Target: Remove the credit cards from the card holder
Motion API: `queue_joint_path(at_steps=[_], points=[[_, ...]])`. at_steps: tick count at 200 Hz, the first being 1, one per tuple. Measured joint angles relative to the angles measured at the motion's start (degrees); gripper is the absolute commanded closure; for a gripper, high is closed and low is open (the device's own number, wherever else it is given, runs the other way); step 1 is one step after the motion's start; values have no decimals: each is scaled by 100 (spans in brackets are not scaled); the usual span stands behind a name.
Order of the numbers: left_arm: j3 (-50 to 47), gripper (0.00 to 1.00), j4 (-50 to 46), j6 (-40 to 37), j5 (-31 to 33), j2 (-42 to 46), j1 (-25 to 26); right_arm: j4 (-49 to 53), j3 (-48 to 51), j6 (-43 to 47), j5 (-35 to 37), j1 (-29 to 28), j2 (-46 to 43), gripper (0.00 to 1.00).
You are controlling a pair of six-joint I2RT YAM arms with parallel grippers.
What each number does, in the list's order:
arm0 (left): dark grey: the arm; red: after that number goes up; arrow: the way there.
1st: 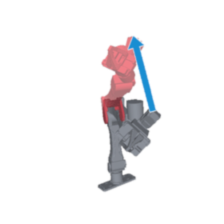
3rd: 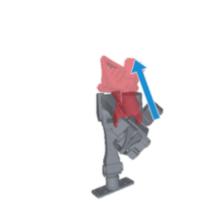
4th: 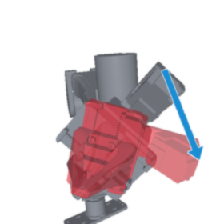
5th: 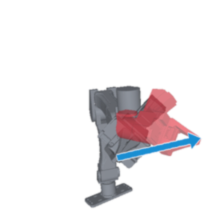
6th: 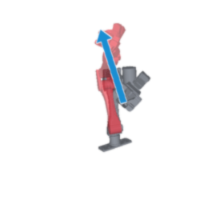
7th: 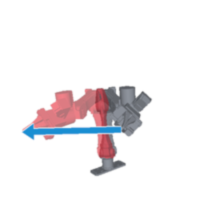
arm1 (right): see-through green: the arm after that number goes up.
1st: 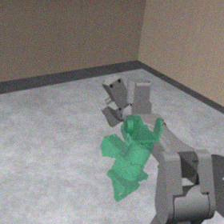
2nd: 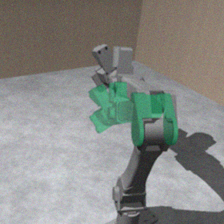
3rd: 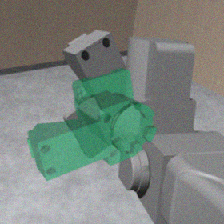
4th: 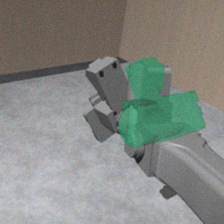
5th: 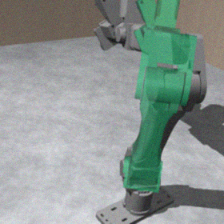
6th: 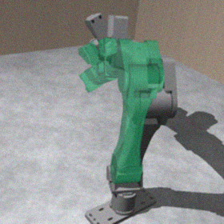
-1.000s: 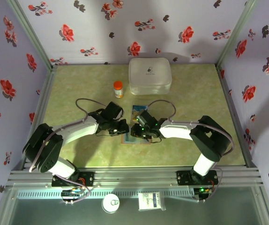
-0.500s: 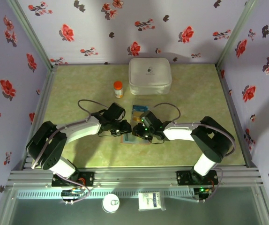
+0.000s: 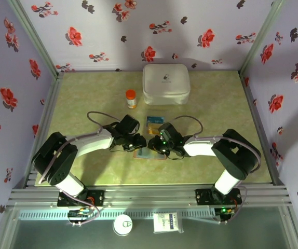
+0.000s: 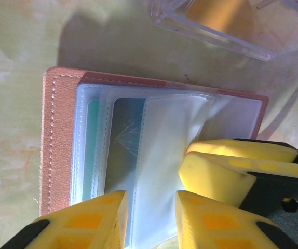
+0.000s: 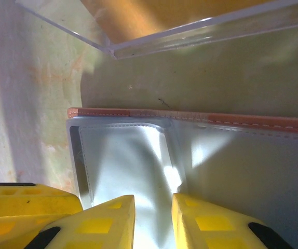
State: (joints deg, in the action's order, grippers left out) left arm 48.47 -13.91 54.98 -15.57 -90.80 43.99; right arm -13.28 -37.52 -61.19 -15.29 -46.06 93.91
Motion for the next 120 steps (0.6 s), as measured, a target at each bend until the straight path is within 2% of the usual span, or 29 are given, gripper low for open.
queue_joint_path(at_steps=[55,102,120], points=[[-26,72,114,46,-9,-107,0,-160,85,-94,-55,44,-17,75],[-92,83,426,175,-162,-186,0,-216,107,-107,-118,70,-17,75],[-94,84,490,177,-203,-186,0,-234,116,-146,-129,70,-26,74]])
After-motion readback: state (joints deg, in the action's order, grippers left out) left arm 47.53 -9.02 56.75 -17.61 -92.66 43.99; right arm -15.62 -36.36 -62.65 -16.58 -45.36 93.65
